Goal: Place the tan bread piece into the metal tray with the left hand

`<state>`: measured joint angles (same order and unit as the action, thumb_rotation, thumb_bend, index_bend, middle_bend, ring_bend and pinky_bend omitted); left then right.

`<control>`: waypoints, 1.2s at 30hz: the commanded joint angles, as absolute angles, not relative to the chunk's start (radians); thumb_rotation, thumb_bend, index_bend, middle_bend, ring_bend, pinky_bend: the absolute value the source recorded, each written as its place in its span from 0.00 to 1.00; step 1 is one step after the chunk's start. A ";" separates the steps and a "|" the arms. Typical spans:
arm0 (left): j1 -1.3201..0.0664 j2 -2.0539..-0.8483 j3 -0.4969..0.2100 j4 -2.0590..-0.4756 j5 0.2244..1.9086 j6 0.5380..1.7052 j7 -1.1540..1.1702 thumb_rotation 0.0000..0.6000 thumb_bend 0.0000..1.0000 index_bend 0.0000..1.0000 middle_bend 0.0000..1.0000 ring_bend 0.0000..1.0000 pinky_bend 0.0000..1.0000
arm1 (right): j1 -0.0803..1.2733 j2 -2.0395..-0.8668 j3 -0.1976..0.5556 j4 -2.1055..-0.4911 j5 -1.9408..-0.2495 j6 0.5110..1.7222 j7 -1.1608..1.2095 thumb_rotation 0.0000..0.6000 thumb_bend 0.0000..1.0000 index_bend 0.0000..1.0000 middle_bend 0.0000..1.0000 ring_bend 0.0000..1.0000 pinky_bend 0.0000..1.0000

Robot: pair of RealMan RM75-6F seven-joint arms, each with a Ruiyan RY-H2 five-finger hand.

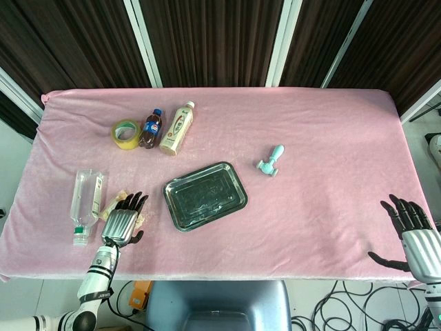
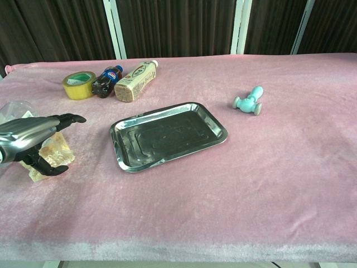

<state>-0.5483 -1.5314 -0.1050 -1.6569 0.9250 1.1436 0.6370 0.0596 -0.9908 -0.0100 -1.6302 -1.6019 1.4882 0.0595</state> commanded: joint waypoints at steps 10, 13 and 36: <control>-0.554 -1.529 -0.097 -1.656 0.938 1.147 0.628 1.00 0.32 0.00 0.00 0.00 0.16 | 0.053 -0.998 -0.007 -1.631 -1.596 1.495 0.053 1.00 0.03 0.00 0.00 0.00 0.19; -0.556 -1.531 -0.098 -1.650 0.933 1.154 0.636 1.00 0.32 0.00 0.00 0.00 0.17 | 0.048 -1.001 -0.008 -1.634 -1.592 1.496 0.044 1.00 0.03 0.00 0.00 0.00 0.19; -0.568 -1.560 -0.111 -1.575 0.794 1.165 0.714 1.00 0.49 0.24 0.28 0.31 0.42 | 0.059 -0.998 -0.015 -1.638 -1.609 1.470 0.033 1.00 0.03 0.00 0.00 0.00 0.19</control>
